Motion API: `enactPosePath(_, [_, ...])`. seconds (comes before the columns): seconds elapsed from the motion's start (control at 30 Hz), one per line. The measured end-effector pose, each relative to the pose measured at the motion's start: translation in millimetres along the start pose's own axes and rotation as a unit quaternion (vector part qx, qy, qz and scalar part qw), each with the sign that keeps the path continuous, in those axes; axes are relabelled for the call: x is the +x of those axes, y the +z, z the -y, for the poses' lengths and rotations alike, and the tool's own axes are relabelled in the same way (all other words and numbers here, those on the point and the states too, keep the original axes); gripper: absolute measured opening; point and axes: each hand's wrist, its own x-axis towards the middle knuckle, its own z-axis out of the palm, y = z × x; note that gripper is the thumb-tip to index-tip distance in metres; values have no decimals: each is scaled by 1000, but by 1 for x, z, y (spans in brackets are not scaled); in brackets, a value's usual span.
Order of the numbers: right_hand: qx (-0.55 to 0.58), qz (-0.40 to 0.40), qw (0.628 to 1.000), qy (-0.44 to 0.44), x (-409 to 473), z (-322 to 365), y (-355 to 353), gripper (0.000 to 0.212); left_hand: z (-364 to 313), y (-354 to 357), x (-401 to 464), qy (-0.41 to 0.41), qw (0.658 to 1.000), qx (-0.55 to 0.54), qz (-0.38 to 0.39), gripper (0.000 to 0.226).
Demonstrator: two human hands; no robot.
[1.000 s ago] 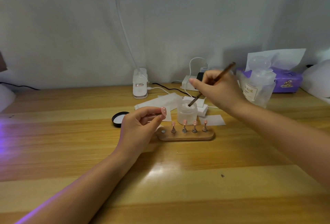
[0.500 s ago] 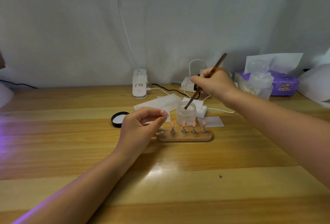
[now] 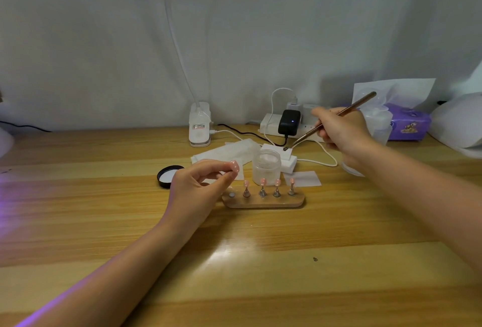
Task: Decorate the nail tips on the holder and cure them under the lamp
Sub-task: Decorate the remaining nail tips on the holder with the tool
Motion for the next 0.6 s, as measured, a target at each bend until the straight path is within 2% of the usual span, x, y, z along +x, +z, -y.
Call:
enactPosePath(0.1, [58, -18, 997, -46, -16, 1, 4, 33, 0, 0, 0, 3, 1000, -1, 1, 20])
enactPosePath(0.2, [112, -7, 980, -162, -47, -10, 16, 36, 0, 0, 1, 4, 1000, -6, 4, 17])
enactPosePath(0.27, [86, 6, 958, -274, -66, -26, 23, 35, 1, 0, 1, 5, 1000, -6, 6, 21])
enactPosePath(0.37, [-31, 11, 900, -434, -77, -42, 30, 45, 2, 1, 1, -3, 1000, -13, 9, 24])
enactPosePath(0.47, [-48, -10, 877, -479, -79, -45, 35, 55, 2, 1, 0, 5, 1000, 2, 17, 25])
enactPosePath(0.6, [-64, -1, 853, -518, -82, -50, 38, 54, 2, -1, 0, 12, 999, 30, 33, 22])
